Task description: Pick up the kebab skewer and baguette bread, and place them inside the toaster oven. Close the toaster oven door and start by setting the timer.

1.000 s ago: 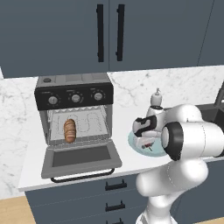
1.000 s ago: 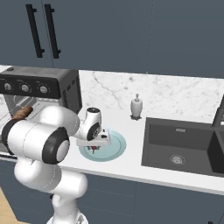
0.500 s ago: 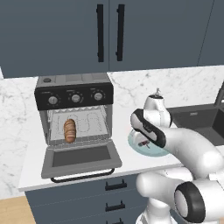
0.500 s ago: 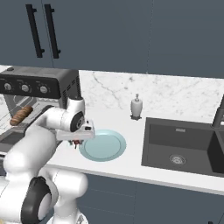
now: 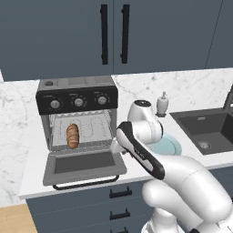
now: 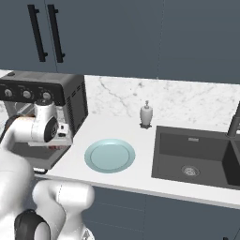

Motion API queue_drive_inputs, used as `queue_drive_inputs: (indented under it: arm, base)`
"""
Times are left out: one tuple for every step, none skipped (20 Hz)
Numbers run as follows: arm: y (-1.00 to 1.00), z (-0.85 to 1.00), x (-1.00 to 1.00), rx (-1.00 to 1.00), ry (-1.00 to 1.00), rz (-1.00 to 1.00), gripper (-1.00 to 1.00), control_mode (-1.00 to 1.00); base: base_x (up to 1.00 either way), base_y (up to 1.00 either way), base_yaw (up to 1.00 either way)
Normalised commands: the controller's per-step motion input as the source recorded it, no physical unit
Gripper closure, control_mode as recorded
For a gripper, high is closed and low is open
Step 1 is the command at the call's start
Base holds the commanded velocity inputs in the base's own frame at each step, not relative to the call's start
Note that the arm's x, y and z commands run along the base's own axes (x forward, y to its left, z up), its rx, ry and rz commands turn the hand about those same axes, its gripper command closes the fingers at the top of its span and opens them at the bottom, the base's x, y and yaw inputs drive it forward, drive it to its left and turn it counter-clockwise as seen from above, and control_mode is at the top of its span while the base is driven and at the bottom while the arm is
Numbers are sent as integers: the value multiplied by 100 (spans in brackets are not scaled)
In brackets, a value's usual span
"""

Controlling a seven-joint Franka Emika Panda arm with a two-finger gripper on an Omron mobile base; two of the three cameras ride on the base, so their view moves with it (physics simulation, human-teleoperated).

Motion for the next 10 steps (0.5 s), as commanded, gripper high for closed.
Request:
queue_drive_inputs:
  arm:
    - [100,49,36,3,5,-10,100,-100]
    - [100,48,36,5,6,-10,100,-100]
    - [99,45,39,7,7,-10,100,-100]
    - [99,39,36,8,6,-10,100,-100]
    - [99,34,33,9,6,-10,100,-100]
    - [100,26,30,9,5,-9,100,-100]
    - [100,21,19,8,1,-8,100,-100]
    - [93,11,31,9,3,-7,100,-100]
    - [77,0,50,9,1,-6,100,-100]
    - [61,0,69,9,0,-4,100,-100]
  base:
    - [0,0,0]
    - [0,0,0]
    - [0,0,0]
    - [0,0,0]
    - [0,0,0]
    - [0,0,0]
    - [0,0,0]
    - [0,0,0]
    - [0,0,0]
    - [0,0,0]
